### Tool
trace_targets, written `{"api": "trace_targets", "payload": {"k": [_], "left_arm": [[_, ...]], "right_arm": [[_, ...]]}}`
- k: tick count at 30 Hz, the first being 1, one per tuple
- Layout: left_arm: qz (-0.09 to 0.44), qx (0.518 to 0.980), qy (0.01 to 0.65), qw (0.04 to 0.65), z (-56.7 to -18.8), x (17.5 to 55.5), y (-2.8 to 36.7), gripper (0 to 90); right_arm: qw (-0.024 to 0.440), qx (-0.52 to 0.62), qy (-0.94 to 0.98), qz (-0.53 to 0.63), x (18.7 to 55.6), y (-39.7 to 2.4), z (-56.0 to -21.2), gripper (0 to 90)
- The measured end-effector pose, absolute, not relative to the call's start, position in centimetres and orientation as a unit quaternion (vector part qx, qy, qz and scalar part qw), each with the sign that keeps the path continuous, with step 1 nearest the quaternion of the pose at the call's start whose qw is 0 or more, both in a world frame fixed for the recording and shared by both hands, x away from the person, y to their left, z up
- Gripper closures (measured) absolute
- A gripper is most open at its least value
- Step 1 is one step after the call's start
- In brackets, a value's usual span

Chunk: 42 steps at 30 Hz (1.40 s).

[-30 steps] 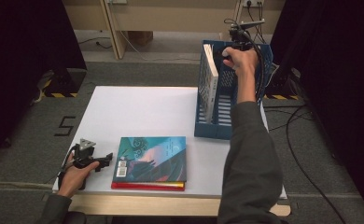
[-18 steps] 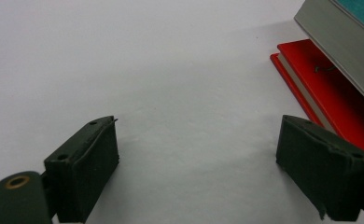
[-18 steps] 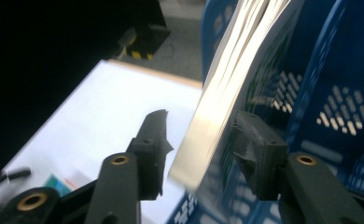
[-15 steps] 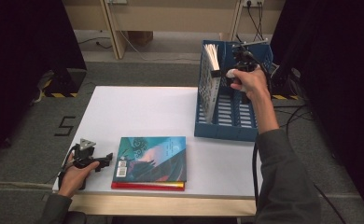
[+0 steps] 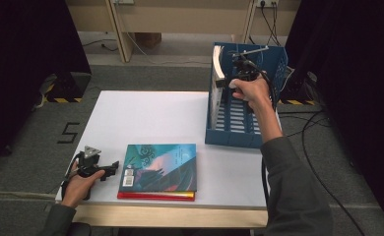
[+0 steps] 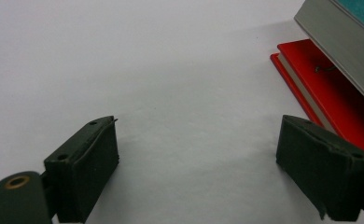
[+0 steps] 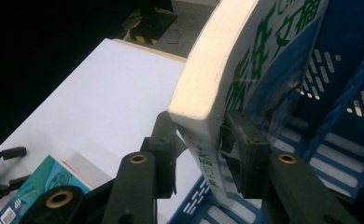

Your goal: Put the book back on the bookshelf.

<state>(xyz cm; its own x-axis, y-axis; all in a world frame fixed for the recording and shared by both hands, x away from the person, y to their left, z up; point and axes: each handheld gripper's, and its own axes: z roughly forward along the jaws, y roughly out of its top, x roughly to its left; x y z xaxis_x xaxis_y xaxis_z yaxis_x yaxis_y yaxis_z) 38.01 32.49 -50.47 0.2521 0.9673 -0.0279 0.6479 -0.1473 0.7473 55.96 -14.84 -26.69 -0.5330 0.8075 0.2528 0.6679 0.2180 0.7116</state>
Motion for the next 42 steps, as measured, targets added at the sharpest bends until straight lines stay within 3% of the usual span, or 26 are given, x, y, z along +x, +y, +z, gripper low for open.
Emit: {"api": "trace_targets", "payload": {"k": [7, 11, 15, 26, 34, 42], "left_arm": [[0.240, 0.718, 0.562, 0.333, -50.5, 38.0, 32.5, 11.7], [0.240, 0.718, 0.562, 0.333, -50.5, 38.0, 32.5, 11.7], [0.240, 0.718, 0.562, 0.332, -50.5, 38.0, 32.5, 11.6], [0.240, 0.719, 0.562, 0.331, -50.5, 38.0, 32.5, 11.5], [0.240, 0.719, 0.561, 0.331, -50.5, 38.0, 32.5, 11.5], [0.240, 0.719, 0.562, 0.331, -50.5, 38.0, 32.5, 11.5]], "right_arm": [[0.094, 0.464, 0.789, 0.391, 56.6, -12.9, -26.4, 63.5], [0.102, 0.464, 0.790, 0.388, 56.0, -13.0, -26.5, 56.6], [0.097, 0.465, 0.779, 0.409, 54.7, -14.1, -26.9, 46.3], [0.082, 0.448, 0.780, 0.429, 50.5, -16.4, -28.8, 33.9], [0.101, 0.439, 0.780, 0.434, 47.6, -16.9, -31.2, 29.2], [0.085, 0.431, 0.780, 0.445, 45.3, -16.7, -34.0, 26.2]]}}
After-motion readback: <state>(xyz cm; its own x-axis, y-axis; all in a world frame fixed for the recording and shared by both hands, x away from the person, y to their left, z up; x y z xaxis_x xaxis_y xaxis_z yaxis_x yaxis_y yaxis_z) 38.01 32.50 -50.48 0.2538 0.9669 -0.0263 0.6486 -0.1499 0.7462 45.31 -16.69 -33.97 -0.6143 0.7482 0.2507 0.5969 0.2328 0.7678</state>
